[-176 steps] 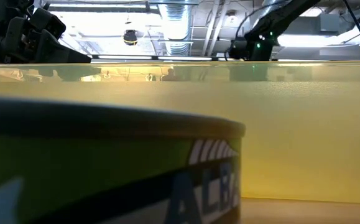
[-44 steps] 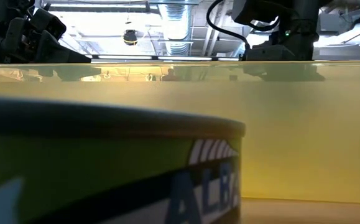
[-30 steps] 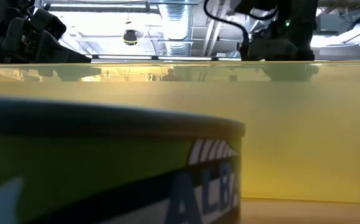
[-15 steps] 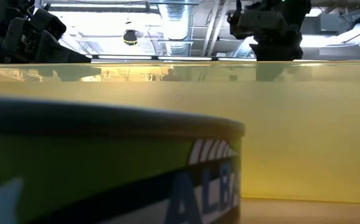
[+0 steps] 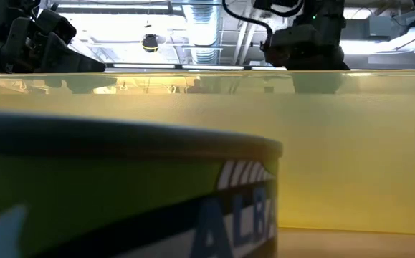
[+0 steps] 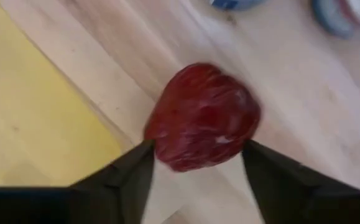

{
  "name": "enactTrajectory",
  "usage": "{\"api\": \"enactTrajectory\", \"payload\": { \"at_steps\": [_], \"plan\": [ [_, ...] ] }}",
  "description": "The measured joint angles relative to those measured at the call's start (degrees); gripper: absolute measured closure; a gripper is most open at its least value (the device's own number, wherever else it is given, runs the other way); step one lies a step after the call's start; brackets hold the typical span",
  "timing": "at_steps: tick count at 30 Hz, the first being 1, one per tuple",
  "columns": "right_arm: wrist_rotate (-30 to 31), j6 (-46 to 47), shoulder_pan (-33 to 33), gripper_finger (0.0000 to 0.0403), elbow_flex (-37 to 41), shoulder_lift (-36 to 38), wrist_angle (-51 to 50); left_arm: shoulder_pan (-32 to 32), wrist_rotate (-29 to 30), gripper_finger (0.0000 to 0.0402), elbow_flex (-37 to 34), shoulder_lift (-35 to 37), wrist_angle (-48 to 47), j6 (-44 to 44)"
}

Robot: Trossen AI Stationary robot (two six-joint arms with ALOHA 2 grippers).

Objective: Pick & Place Food Item
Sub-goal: Put the bottom dark red apple into the transparent bin

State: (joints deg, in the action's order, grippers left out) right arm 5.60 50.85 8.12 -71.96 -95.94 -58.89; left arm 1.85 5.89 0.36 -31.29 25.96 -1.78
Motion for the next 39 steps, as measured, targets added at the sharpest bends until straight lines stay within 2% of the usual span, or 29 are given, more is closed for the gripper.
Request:
{"api": "enactTrajectory", "payload": {
  "at_steps": [5, 11, 20, 24, 30, 39],
  "plan": [
    [-4.1, 3.1, -2.4, 0.0075, 0.0, 0.0, 0.2, 0.0, -0.6, 0.0156, 0.0, 0.0, -0.1, 0.0],
    [-4.3, 6.6, -4.0, 0.0033, 0.0, 0.0, 0.6, 0.0, -3.5, 0.0156, 0.0, 0.0, -0.1, 0.0],
    [-4.1, 12.4, -4.1, 0.0029, 4.0, 0.1, 1.4, 0.0, -3.7, 0.0156, 0.0, 0.0, -0.1, 0.0],
    [-3.6, 14.1, -4.1, 0.0029, 7.1, 0.1, 8.6, 0.0, -3.7, 0.0156, 0.0, 0.0, 0.0, 0.0],
    [-2.5, 13.9, -4.2, 0.0029, 10.8, -1.0, 18.5, 0.0, -3.7, 0.0156, 0.0, 0.0, 0.0, 0.0],
    [-2.6, 11.0, -4.0, 0.0040, 10.5, -6.3, 19.0, 0.0, -3.5, 0.0156, 0.0, -0.1, 0.0, 0.0]
  ]
}}
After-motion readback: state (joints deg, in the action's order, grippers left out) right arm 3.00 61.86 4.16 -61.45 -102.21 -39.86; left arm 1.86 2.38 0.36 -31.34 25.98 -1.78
